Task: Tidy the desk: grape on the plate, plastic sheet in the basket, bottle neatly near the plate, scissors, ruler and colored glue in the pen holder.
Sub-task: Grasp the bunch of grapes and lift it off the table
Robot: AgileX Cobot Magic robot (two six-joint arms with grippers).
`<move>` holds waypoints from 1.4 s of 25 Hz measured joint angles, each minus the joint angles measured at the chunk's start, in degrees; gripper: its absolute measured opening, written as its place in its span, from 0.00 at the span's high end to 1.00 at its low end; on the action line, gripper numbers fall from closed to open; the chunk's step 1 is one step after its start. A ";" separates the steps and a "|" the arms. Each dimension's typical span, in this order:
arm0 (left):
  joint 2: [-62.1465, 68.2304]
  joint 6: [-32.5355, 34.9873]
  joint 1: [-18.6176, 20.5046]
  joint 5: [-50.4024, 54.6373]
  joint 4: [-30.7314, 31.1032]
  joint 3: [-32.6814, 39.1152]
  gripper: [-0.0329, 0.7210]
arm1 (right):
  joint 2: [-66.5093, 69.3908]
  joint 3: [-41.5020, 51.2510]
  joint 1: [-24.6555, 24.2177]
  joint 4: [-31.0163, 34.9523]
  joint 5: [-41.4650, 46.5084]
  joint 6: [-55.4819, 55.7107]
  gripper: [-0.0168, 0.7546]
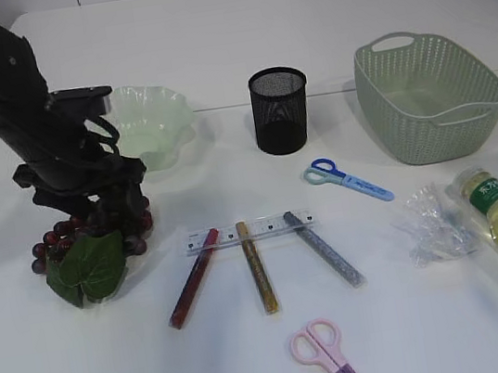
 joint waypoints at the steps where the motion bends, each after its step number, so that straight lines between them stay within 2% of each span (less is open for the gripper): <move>1: 0.48 0.00 0.00 -0.36 0.00 -0.09 0.16 | 0.00 0.00 0.00 0.00 0.00 -0.12 0.44; 18: 6.77 0.00 0.00 -5.07 0.80 -0.57 0.20 | 0.29 0.00 0.00 0.00 0.22 -0.12 0.44; 22: 6.86 0.00 0.00 -5.09 1.06 -0.57 0.31 | 0.29 0.00 0.00 0.00 0.22 -0.12 0.44; 28: 6.86 0.00 0.00 -2.66 4.33 -0.60 0.59 | 0.29 0.00 0.00 0.00 0.32 -0.12 0.44; 31: 6.86 0.00 0.00 -2.08 4.70 -0.69 0.65 | 0.29 0.00 0.00 0.00 0.32 -0.12 0.44; 35: 6.32 0.00 0.00 -0.58 4.81 -0.69 0.67 | 0.29 0.00 0.00 0.00 0.32 -0.12 0.44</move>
